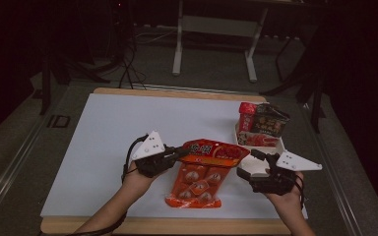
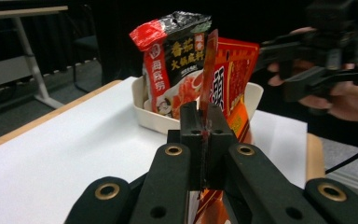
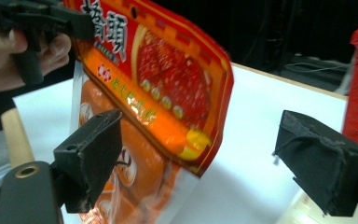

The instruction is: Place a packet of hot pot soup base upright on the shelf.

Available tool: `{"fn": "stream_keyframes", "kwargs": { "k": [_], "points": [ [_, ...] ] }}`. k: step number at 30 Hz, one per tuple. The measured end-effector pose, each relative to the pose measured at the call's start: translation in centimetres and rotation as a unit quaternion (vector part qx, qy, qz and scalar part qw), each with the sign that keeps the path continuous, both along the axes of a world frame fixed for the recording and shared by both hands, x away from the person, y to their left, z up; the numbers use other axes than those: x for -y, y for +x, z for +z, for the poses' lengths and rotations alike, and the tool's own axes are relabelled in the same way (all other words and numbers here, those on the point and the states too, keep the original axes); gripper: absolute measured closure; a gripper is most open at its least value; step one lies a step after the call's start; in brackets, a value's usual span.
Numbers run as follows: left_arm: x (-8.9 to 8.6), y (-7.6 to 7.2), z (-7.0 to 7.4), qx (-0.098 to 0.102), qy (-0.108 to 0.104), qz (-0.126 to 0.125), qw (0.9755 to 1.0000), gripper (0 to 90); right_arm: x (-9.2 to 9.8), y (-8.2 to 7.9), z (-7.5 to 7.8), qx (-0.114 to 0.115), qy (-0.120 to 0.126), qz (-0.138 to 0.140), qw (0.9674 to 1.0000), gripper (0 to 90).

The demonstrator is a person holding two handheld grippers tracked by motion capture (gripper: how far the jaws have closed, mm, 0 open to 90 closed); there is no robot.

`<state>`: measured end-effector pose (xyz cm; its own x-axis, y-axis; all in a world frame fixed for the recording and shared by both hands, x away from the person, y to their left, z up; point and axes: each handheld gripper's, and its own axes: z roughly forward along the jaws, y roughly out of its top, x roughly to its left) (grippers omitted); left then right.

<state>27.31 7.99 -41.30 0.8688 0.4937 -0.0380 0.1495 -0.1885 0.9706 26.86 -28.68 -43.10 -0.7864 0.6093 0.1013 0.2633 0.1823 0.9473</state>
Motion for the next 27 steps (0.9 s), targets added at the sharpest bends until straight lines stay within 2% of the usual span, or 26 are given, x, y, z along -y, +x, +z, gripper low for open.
{"fn": "stream_keyframes", "kwargs": {
  "k": [2,6,8,13,16,17,18,20,21,22,23,25,27],
  "points": [
    [0.2,-0.2,0.1,-0.005,-0.012,-0.007,0.9999,90.0,-0.1,0.5,0.0,-0.006,0.011,0.016,0.9998,15.2],
    [0.8,-0.8,0.4,0.006,-0.017,-0.025,0.9995,90.0,-0.6,0.9,-0.1,-0.010,0.017,0.046,0.9988,21.6],
    [1.0,-1.2,0.6,0.013,-0.013,-0.028,0.9994,90.0,-0.7,0.9,-0.2,-0.019,0.016,0.067,0.9975,34.3],
    [1.0,-1.5,0.6,0.016,-0.016,-0.035,0.9991,90.0,-0.9,0.9,-0.7,-0.034,0.011,0.090,0.9953,52.8],
    [1.0,-1.6,0.5,0.014,-0.020,-0.037,0.9990,90.0,-1.0,0.7,-0.6,-0.033,0.004,0.099,0.9945,61.0],
    [1.0,-1.7,0.5,0.015,-0.020,-0.036,0.9990,90.0,-1.0,0.6,-0.5,-0.028,0.001,0.100,0.9947,61.6],
    [1.0,-1.7,0.5,0.015,-0.020,-0.036,0.9990,90.0,-1.1,0.5,-0.5,-0.023,-0.002,0.103,0.9945,66.1],
    [1.1,-1.8,0.6,0.018,-0.014,-0.039,0.9990,90.0,-1.4,0.3,-0.4,-0.021,-0.008,0.113,0.9934,72.2],
    [1.0,-1.9,0.6,0.018,-0.011,-0.037,0.9991,90.0,-1.5,0.3,-0.4,-0.020,-0.015,0.116,0.9930,76.2],
    [1.0,-1.9,0.6,0.017,-0.009,-0.035,0.9992,90.0,-1.6,0.2,-0.4,-0.019,-0.023,0.119,0.9924,84.5],
    [1.0,-1.9,0.7,0.017,-0.006,-0.034,0.9993,90.0,-1.6,0.2,-0.3,-0.025,-0.022,0.130,0.9910,89.2],
    [0.8,-2.0,0.7,0.017,-0.004,-0.030,0.9994,90.0,-1.8,-0.1,0.1,-0.025,-0.037,0.132,0.9902,89.9],
    [0.6,-2.0,1.0,0.020,-0.006,-0.029,0.9994,90.0,-1.8,-0.2,0.6,-0.031,-0.030,0.146,0.9884,90.0]
  ]
}}
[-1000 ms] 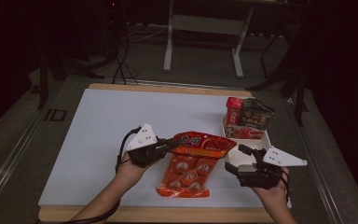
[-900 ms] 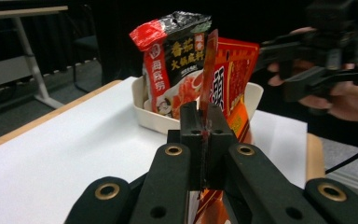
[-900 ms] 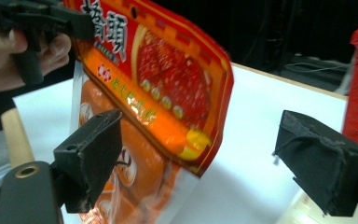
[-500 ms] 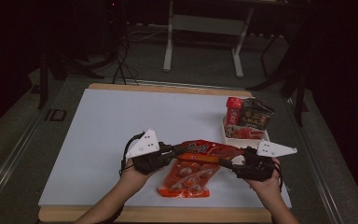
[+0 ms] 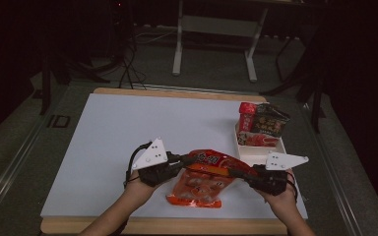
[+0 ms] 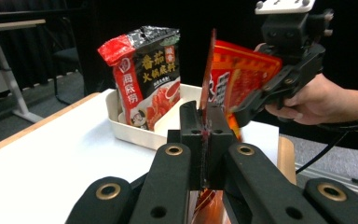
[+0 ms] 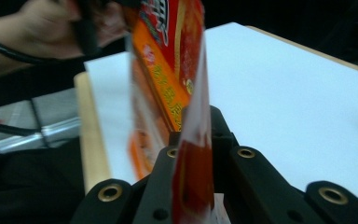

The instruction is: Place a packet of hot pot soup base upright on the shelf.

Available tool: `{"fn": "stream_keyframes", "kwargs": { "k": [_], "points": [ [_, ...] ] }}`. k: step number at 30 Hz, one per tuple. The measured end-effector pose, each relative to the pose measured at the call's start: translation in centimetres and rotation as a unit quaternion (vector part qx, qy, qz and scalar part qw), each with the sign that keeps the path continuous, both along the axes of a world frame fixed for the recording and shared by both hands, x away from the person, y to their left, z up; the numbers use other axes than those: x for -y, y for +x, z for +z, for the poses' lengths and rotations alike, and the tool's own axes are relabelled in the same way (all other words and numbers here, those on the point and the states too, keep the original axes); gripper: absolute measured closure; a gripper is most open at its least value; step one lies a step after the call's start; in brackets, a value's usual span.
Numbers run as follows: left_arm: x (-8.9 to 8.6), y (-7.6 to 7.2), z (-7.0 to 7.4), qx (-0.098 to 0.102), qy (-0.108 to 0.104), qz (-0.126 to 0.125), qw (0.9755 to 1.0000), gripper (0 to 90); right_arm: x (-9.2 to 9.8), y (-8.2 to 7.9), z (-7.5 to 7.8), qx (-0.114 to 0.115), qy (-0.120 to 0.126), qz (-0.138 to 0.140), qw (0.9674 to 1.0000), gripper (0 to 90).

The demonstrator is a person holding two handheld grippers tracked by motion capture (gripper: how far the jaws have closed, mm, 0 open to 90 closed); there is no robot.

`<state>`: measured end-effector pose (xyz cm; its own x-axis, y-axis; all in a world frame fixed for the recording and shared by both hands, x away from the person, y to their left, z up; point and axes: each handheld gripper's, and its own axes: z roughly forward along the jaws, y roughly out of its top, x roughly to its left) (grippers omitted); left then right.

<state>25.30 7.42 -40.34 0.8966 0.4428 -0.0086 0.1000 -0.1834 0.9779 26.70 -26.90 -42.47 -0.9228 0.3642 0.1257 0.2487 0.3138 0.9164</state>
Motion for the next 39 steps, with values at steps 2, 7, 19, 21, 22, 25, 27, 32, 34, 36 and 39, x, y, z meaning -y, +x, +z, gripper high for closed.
{"fn": "stream_keyframes", "kwargs": {
  "k": [2,7,19,21,22,25,27,32,34,36,39],
  "points": [
    [-0.2,0.0,0.3,0.002,-0.003,0.001,1.0000,90.0,-0.1,-0.3,0.6,0.001,0.003,0.006,1.0000,90.0],
    [-0.8,-0.2,1.2,0.006,-0.018,-0.001,0.9998,90.0,-0.3,-0.8,2.2,-0.007,0.021,0.020,0.9996,90.0],
    [-1.5,-0.1,2.2,-0.005,-0.057,-0.017,0.9982,83.4,-0.5,-0.7,5.3,0.012,0.020,0.017,0.9996,90.0],
    [-1.6,-0.1,2.5,-0.007,-0.064,-0.019,0.9978,80.6,-0.4,-0.7,6.4,0.024,0.011,0.015,0.9995,90.0],
    [-1.6,-0.1,2.6,-0.010,-0.067,-0.024,0.9974,77.8,-0.3,-0.6,6.7,0.027,0.012,0.018,0.9994,90.0],
    [-1.4,-0.3,2.9,-0.011,-0.058,-0.013,0.9981,66.7,-0.2,-0.7,7.4,0.036,0.010,0.018,0.9991,90.0],
    [-1.5,-0.6,3.2,-0.007,-0.062,-0.009,0.9980,56.2,0.1,-0.5,8.5,0.044,0.010,0.022,0.9987,90.0],
    [-2.2,-0.8,3.3,-0.017,-0.063,0.004,0.9979,36.4,0.8,0.0,10.0,0.055,0.006,0.024,0.9982,90.0],
    [-2.5,-0.8,3.0,-0.029,-0.066,0.010,0.9973,25.8,1.1,0.1,10.4,0.061,0.005,0.022,0.9979,90.0],
    [-2.6,-0.8,2.8,-0.039,-0.069,0.015,0.9968,21.2,1.3,0.2,10.6,0.062,0.008,0.018,0.9979,90.0],
    [-3.0,-0.9,1.5,-0.047,-0.041,0.024,0.9978,5.4,2.4,0.7,11.8,0.072,0.014,0.006,0.9972,90.0]
  ]
}}
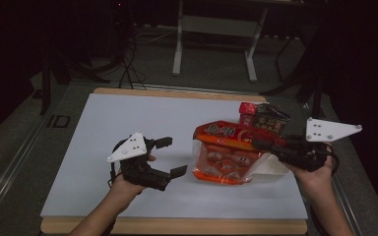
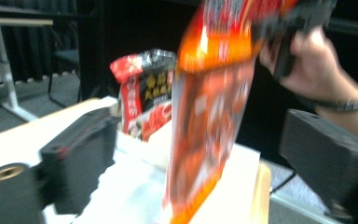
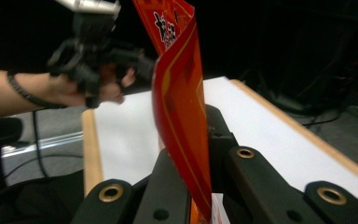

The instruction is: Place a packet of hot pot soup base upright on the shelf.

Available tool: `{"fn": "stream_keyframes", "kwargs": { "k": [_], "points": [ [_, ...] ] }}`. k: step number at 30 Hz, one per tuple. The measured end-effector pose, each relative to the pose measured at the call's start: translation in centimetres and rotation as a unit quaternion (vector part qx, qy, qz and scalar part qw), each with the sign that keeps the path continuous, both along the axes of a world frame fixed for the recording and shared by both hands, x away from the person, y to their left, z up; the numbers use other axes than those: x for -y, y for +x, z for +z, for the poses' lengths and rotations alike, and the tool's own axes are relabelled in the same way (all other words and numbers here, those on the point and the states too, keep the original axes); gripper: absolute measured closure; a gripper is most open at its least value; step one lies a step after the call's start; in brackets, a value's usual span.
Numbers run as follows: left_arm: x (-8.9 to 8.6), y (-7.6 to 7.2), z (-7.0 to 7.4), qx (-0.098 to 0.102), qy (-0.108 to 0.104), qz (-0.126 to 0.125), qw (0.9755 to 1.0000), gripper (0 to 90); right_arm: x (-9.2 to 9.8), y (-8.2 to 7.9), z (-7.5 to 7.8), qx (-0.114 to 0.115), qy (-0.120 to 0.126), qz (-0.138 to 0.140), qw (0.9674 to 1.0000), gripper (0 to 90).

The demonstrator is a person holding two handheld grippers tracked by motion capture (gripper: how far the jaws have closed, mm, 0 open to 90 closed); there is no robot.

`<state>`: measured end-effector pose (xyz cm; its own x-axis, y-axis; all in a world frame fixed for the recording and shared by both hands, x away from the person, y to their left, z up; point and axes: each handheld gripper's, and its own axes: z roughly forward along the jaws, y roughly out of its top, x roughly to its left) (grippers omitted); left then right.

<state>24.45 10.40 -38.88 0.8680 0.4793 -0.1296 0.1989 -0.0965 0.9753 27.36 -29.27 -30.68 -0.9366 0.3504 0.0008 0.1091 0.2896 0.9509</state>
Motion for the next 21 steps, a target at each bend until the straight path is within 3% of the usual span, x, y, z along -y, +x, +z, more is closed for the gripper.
{"fn": "stream_keyframes", "kwargs": {
  "k": [2,5,6,11,16,21],
  "points": [
    [-0.3,0.0,-0.9,-0.006,0.006,0.002,1.0000,1.6,0.6,0.2,0.6,0.008,0.006,-0.012,0.9999,90.0],
    [-0.7,0.2,-1.9,-0.016,-0.006,0.004,0.9999,1.5,1.2,0.5,1.3,0.014,0.010,-0.023,0.9996,90.0],
    [-0.9,0.1,-2.6,-0.011,0.003,0.012,0.9999,1.5,1.8,0.7,1.9,0.020,0.013,-0.034,0.9992,90.0],
    [-1.4,-0.2,-3.8,0.002,0.007,0.022,0.9997,1.6,3.2,1.4,3.0,0.025,0.016,-0.059,0.9978,90.0],
    [-2.1,-0.5,-4.9,0.001,0.007,0.028,0.9996,1.6,4.5,2.1,3.6,0.029,0.013,-0.079,0.9964,90.0],
    [-2.5,-1.0,-6.7,-0.007,0.030,0.033,0.9990,1.6,5.5,2.4,3.5,0.030,0.011,-0.098,0.9947,90.0]
  ]
}}
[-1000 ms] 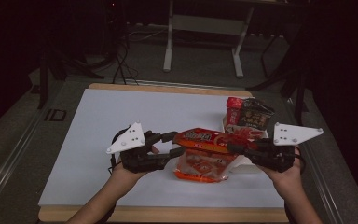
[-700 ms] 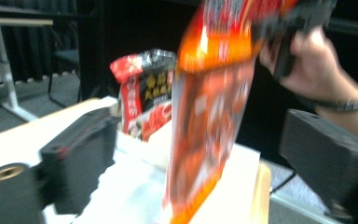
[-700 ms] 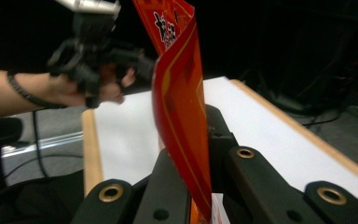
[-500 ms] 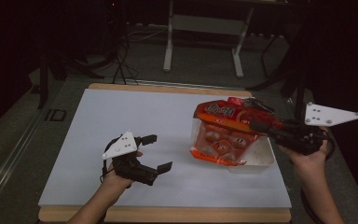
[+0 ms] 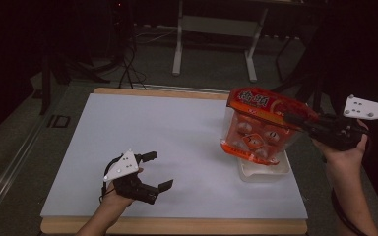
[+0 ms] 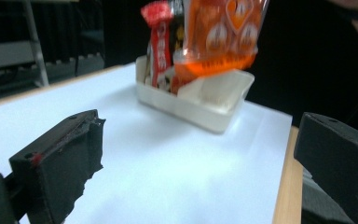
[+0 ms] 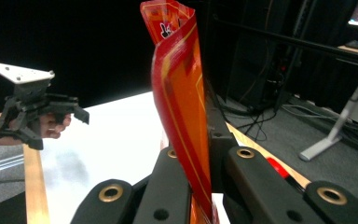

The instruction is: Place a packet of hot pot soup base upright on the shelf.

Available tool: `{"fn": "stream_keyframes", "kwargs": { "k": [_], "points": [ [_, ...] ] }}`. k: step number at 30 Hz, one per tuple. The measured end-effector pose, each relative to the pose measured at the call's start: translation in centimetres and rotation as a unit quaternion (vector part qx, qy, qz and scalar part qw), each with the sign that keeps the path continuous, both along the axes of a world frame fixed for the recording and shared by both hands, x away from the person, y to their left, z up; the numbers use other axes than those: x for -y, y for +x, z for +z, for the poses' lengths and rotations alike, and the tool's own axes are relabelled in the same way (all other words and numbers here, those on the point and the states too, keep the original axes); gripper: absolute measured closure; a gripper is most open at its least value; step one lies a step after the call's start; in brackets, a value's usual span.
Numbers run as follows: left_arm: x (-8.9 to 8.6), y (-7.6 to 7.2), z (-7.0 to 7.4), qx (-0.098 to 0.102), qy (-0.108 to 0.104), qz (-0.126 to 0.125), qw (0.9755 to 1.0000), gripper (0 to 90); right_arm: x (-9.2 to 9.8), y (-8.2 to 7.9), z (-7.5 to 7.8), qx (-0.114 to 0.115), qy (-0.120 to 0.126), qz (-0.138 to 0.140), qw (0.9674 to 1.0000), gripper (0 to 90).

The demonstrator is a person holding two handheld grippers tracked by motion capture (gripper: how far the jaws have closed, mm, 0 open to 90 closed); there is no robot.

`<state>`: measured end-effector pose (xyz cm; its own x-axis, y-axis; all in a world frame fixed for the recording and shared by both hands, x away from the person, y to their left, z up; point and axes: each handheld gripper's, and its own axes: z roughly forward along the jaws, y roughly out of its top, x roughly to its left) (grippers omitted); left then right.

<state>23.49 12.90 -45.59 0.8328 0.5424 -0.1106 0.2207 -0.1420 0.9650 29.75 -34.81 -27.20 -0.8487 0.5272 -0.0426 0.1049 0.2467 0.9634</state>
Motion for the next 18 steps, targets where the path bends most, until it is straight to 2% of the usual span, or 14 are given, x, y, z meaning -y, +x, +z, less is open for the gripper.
{"fn": "stream_keyframes", "kwargs": {
  "k": [2,5,12,18],
  "points": [
    [-0.1,-0.1,-0.2,-0.002,0.005,0.000,1.0000,1.6,0.4,0.2,-0.1,-0.004,0.003,-0.006,1.0000,90.0],
    [-0.9,-0.5,-1.6,-0.022,0.001,-0.001,0.9998,1.6,1.0,0.3,-0.2,-0.007,0.001,-0.013,0.9999,90.0],
    [-2.8,-1.5,-3.4,-0.028,0.014,0.021,0.9993,1.6,2.6,0.5,-0.4,-0.010,0.004,-0.035,0.9993,90.0],
    [-4.4,-2.3,-4.3,-0.046,0.001,0.039,0.9982,1.6,3.9,0.6,-0.6,-0.012,0.002,-0.051,0.9986,90.0]
  ]
}}
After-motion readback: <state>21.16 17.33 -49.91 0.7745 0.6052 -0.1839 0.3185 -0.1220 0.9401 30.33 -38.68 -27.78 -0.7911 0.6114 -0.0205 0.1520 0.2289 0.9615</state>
